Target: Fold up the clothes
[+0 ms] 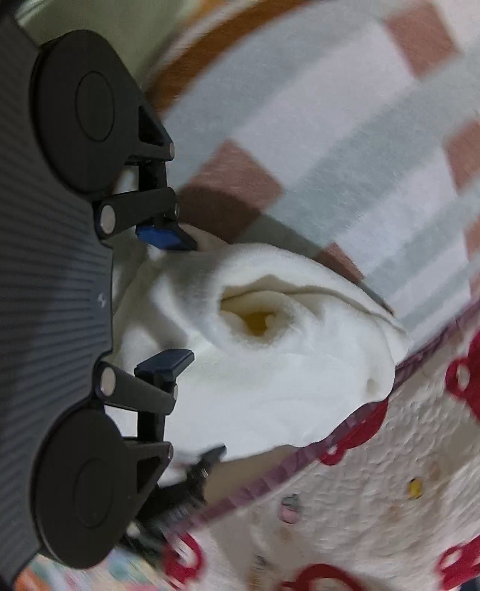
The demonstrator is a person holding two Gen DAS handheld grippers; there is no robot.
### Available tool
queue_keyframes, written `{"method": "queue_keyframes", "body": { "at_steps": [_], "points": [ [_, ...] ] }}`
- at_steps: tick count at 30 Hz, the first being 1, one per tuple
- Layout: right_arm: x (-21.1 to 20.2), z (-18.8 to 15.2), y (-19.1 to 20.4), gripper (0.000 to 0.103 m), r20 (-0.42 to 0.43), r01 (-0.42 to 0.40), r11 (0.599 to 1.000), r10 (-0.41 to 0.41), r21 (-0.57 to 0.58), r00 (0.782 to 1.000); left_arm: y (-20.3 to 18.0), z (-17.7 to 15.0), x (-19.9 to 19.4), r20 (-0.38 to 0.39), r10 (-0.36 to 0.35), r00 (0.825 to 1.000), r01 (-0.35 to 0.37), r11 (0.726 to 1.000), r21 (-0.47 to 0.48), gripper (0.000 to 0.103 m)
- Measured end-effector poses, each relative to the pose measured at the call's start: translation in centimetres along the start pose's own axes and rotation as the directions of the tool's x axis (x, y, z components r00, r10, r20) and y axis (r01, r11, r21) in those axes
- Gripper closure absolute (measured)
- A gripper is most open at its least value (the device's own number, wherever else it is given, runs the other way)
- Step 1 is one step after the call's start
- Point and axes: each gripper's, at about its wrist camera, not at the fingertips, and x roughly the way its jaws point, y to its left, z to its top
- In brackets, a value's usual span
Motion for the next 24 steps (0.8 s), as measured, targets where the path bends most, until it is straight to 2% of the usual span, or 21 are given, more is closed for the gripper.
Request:
{"method": "queue_keyframes", "body": {
  "at_steps": [1, 2, 3, 4, 5, 8, 12, 16, 20, 22, 24],
  "points": [
    [0.0, 0.0, 0.0, 0.025, 0.0, 0.005, 1.0, -0.005, -0.002, 1.0, 0.1, -0.1, -0.7, 0.02, -0.02, 1.0, 0.02, 1.0, -0.022, 0.044],
    [0.0, 0.0, 0.0, 0.024, 0.001, 0.01, 1.0, -0.01, -0.007, 1.0, 0.2, -0.2, -1.3, 0.038, -0.031, 0.999, 0.032, 0.999, -0.038, 0.037],
    [-0.1, 0.0, 0.1, 0.024, 0.002, 0.014, 1.0, -0.014, -0.011, 1.0, 0.2, -0.3, -1.6, 0.049, -0.013, 0.999, 0.014, 0.999, -0.034, 0.03],
    [-0.1, 0.0, 0.1, 0.023, 0.003, 0.019, 1.0, -0.019, -0.015, 1.0, 0.2, -0.4, -1.8, 0.054, 0.008, 0.998, -0.006, 0.999, -0.032, 0.029],
    [-0.1, 0.0, 0.2, 0.023, 0.004, 0.024, 1.0, -0.024, -0.02, 1.0, 0.2, -0.5, -1.8, 0.036, 0.033, 0.999, -0.031, 0.999, -0.038, 0.03],
    [-0.2, 0.0, 0.3, 0.021, 0.007, 0.039, 0.999, -0.039, -0.033, 0.999, 0.5, -1.7, -1.6, 0.002, 0.026, 1.0, -0.026, 0.995, -0.093, 0.03],
    [-0.3, -0.1, 0.2, 0.021, 0.008, 0.043, 0.999, -0.043, -0.029, 0.999, 0.0, -2.5, 0.3, -0.009, -0.029, 1.0, 0.029, 1.0, -0.01, 0.029],
    [-0.4, -0.4, -0.3, 0.021, 0.005, 0.02, 1.0, -0.02, 0.013, 1.0, -0.3, -3.2, 0.9, 0.044, 0.028, 0.999, -0.03, 0.998, 0.05, 0.029],
    [-0.4, -1.0, -0.3, 0.021, -0.009, -0.001, 1.0, 0.001, 0.017, 1.0, -0.2, -3.0, 1.7, 0.122, 0.015, 0.992, -0.021, 0.999, 0.046, 0.03],
    [-0.3, -1.3, -0.4, 0.021, -0.02, -0.015, 1.0, 0.016, 0.019, 1.0, -0.7, -2.9, 2.4, 0.141, 0.036, 0.989, -0.047, 0.996, 0.078, 0.03],
    [-0.2, -1.6, -0.5, 0.021, -0.03, -0.032, 0.999, 0.033, 0.03, 0.999, -1.1, -3.0, 2.3, 0.167, 0.052, 0.985, -0.073, 0.99, 0.122, 0.043]
  ]
}}
